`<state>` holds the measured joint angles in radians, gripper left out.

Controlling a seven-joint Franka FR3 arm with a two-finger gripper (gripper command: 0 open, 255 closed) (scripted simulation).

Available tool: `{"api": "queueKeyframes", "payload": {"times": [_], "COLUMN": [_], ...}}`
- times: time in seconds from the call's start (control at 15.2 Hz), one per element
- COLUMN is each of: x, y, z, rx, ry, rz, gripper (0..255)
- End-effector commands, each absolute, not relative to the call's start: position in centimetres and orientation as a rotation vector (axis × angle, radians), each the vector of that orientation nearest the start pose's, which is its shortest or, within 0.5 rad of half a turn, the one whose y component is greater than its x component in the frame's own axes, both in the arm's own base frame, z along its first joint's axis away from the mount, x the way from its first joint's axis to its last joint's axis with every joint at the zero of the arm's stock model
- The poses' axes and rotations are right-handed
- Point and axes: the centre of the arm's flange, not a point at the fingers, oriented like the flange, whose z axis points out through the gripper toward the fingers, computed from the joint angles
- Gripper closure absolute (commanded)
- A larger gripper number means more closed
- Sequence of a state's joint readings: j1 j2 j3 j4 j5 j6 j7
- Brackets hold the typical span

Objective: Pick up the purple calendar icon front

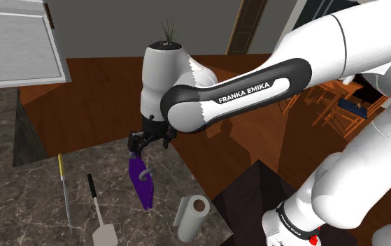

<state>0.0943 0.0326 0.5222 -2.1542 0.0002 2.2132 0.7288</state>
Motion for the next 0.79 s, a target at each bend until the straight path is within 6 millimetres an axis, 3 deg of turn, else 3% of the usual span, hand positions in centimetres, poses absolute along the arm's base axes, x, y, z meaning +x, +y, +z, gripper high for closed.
{"api": "queueKeyframes", "payload": {"times": [0.0, 0.13, 0.59, 0.73], "x": [45.5, 46.1, 46.1, 46.1], "y": [33.8, 34.9, 34.9, 34.9], "z": [37.7, 37.0, 33.0, 33.0], "rx": [-3.096, -3.092, -3.092, -3.092], "ry": [0.203, 0.216, 0.216, 0.216], "rz": [-0.013, -0.009, -0.009, -0.009], "gripper": [0, 0, 0, 0]}}
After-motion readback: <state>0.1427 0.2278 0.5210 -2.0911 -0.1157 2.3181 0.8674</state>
